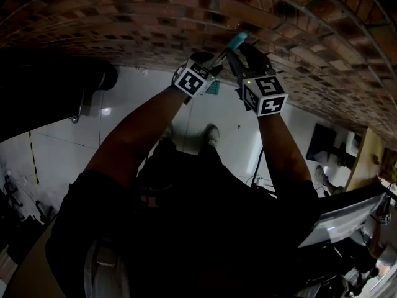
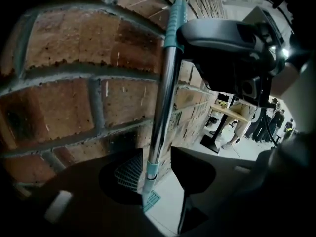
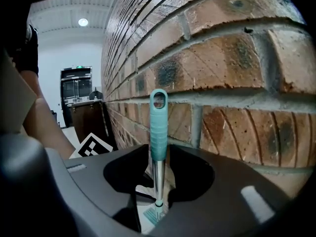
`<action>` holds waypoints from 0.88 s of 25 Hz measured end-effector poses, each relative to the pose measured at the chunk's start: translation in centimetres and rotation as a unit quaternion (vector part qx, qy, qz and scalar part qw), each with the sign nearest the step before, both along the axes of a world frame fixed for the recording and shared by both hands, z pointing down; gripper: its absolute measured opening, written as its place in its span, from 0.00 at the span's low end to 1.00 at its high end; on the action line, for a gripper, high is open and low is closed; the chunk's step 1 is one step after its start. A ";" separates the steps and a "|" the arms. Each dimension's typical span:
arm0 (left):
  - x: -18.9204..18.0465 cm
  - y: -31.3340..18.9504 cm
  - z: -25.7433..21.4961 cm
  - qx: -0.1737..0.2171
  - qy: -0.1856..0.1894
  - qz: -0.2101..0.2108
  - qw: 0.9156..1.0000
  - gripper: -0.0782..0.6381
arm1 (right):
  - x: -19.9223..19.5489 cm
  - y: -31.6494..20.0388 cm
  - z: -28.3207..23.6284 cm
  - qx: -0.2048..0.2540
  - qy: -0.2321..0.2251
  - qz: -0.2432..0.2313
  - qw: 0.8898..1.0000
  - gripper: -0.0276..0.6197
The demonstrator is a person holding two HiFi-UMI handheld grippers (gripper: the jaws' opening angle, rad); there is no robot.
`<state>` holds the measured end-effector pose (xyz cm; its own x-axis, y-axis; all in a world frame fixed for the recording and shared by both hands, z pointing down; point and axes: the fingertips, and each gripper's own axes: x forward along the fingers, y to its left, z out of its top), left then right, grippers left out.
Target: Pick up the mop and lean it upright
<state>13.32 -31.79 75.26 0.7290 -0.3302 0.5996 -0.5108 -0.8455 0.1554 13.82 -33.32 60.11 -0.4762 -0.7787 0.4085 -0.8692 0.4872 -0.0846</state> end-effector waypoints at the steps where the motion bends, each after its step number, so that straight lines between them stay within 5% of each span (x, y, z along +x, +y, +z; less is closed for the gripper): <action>1: 0.1 -0.1 0.1 0.001 -0.001 0.001 1.000 0.32 | 0.0 0.0 0.1 0.000 0.000 0.000 1.000 0.27; 22: 1.9 -0.3 0.7 0.029 -0.008 0.025 0.999 0.27 | -1.3 1.1 0.6 -0.003 -0.015 -0.041 0.999 0.22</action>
